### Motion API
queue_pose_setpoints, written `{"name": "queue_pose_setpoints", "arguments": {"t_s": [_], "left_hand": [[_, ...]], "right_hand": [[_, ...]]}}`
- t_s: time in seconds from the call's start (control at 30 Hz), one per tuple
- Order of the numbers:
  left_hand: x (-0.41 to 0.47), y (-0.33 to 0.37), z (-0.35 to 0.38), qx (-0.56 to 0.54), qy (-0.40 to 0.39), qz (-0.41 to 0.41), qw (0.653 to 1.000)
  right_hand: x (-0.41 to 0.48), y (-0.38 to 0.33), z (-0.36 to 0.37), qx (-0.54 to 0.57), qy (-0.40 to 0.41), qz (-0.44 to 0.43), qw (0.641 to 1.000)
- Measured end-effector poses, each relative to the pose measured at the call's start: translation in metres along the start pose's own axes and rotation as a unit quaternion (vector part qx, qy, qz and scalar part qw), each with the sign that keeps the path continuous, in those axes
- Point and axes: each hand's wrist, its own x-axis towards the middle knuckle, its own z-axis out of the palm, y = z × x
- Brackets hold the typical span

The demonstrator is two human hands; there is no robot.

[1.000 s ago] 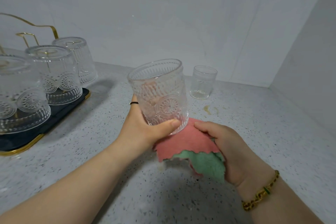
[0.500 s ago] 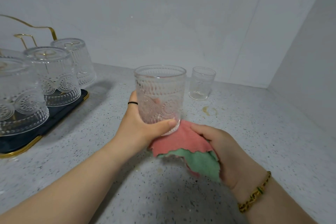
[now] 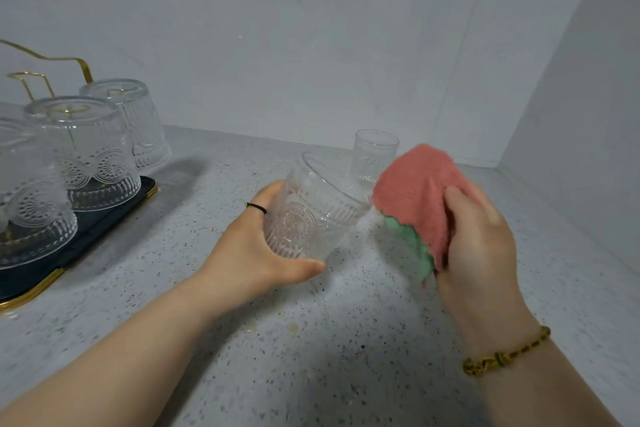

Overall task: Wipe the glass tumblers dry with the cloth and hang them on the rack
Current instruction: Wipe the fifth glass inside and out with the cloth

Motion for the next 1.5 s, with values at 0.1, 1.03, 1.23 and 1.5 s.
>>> {"name": "queue_pose_setpoints", "arguments": {"t_s": [0.1, 1.03, 1.23, 1.5], "left_hand": [[-0.001, -0.002, 0.001, 0.056, -0.015, 0.005, 0.998], [-0.001, 0.000, -0.001, -0.184, -0.144, -0.065, 0.970], [-0.005, -0.002, 0.013, -0.335, -0.236, -0.177, 0.895], [-0.013, 0.009, 0.014, -0.055, -0.030, 0.042, 0.997]], "right_hand": [[-0.007, 0.001, 0.002, -0.110, -0.076, -0.088, 0.987], [-0.004, 0.006, 0.001, -0.213, -0.219, -0.128, 0.943], [-0.006, 0.011, 0.004, -0.266, -0.245, -0.149, 0.920], [-0.002, 0.019, 0.008, -0.097, -0.146, -0.020, 0.984]]}}
